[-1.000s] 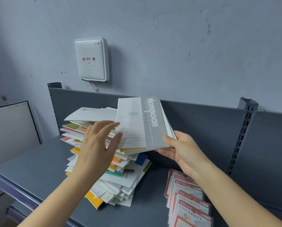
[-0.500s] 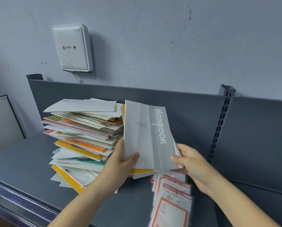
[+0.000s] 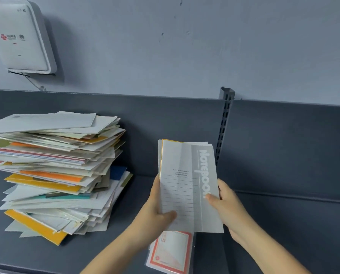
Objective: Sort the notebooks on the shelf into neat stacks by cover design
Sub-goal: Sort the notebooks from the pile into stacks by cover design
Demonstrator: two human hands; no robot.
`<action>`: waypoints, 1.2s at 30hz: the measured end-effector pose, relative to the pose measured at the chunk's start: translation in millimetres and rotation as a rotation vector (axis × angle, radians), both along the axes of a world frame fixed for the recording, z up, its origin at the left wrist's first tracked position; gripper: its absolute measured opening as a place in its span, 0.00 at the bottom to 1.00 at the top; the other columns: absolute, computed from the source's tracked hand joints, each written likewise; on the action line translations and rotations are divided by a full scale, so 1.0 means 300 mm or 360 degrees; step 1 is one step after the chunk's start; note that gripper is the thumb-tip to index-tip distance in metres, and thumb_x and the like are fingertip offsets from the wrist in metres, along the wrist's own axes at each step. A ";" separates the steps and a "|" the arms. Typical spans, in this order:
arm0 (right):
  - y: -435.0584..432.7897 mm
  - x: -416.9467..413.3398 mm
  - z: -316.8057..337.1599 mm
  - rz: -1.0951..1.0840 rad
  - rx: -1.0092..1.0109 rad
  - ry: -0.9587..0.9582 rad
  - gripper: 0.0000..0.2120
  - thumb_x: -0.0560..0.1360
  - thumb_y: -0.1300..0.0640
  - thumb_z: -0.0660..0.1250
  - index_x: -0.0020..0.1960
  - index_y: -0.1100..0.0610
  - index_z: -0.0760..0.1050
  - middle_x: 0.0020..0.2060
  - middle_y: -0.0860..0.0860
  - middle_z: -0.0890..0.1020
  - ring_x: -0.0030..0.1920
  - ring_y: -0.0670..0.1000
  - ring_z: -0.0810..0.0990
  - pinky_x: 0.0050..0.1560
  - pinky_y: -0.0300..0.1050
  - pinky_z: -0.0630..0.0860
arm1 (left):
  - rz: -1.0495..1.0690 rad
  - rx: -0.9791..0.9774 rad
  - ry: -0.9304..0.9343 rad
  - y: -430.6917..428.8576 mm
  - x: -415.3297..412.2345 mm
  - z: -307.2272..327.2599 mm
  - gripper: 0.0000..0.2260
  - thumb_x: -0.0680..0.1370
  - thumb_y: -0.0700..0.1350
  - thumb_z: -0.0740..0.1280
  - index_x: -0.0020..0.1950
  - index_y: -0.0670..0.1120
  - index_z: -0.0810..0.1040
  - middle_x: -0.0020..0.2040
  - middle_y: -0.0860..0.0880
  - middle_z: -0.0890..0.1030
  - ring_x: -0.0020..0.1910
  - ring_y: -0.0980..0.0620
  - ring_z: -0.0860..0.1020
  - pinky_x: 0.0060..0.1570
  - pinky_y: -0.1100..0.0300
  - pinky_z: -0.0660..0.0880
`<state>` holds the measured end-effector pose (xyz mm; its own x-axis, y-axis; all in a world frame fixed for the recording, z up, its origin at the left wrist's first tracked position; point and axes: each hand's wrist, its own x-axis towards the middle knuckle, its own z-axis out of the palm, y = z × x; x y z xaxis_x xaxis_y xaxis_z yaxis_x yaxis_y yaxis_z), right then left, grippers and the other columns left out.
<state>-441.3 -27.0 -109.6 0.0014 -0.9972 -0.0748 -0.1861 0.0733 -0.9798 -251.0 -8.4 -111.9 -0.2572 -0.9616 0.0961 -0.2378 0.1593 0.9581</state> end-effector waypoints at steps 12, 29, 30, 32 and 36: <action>0.166 -0.232 -0.120 -0.0442 0.0185 0.0297 0.16 0.80 0.62 0.57 0.64 0.48 0.73 0.54 0.41 0.80 0.54 0.42 0.78 0.47 0.36 0.73 | -0.0116 0.0259 -0.0118 -0.013 -0.221 -0.118 0.11 0.83 0.44 0.55 0.57 0.61 0.68 0.52 0.63 0.75 0.50 0.59 0.76 0.47 0.62 0.77; 0.360 -0.946 -0.169 -0.0506 0.0290 0.0562 0.19 0.73 0.66 0.56 0.58 0.51 0.76 0.54 0.50 0.78 0.52 0.51 0.77 0.48 0.44 0.76 | -0.0233 0.0095 -0.0641 0.143 -0.936 -0.195 0.13 0.74 0.41 0.69 0.55 0.54 0.73 0.54 0.51 0.78 0.48 0.55 0.78 0.43 0.67 0.73; 0.371 -0.997 -0.171 -0.0507 0.0283 0.0571 0.21 0.72 0.68 0.54 0.57 0.51 0.76 0.54 0.50 0.78 0.52 0.52 0.78 0.48 0.45 0.76 | -0.0236 0.0086 -0.0638 0.152 -0.991 -0.201 0.13 0.74 0.40 0.69 0.56 0.53 0.74 0.54 0.51 0.78 0.47 0.56 0.78 0.40 0.70 0.71; 0.387 -1.091 -0.182 -0.0530 0.0275 0.0588 0.23 0.71 0.69 0.53 0.57 0.50 0.76 0.54 0.51 0.78 0.52 0.52 0.77 0.49 0.45 0.76 | -0.0253 0.0095 -0.0610 0.167 -1.083 -0.209 0.13 0.75 0.39 0.69 0.57 0.51 0.75 0.54 0.52 0.78 0.46 0.57 0.78 0.37 0.71 0.71; 0.419 -1.237 -0.198 -0.0621 0.0234 0.0606 0.26 0.72 0.70 0.54 0.62 0.47 0.73 0.58 0.49 0.76 0.54 0.50 0.75 0.49 0.40 0.75 | -0.0301 0.0084 -0.0611 0.174 -1.232 -0.214 0.17 0.74 0.39 0.70 0.59 0.53 0.75 0.55 0.51 0.77 0.47 0.55 0.79 0.41 0.69 0.72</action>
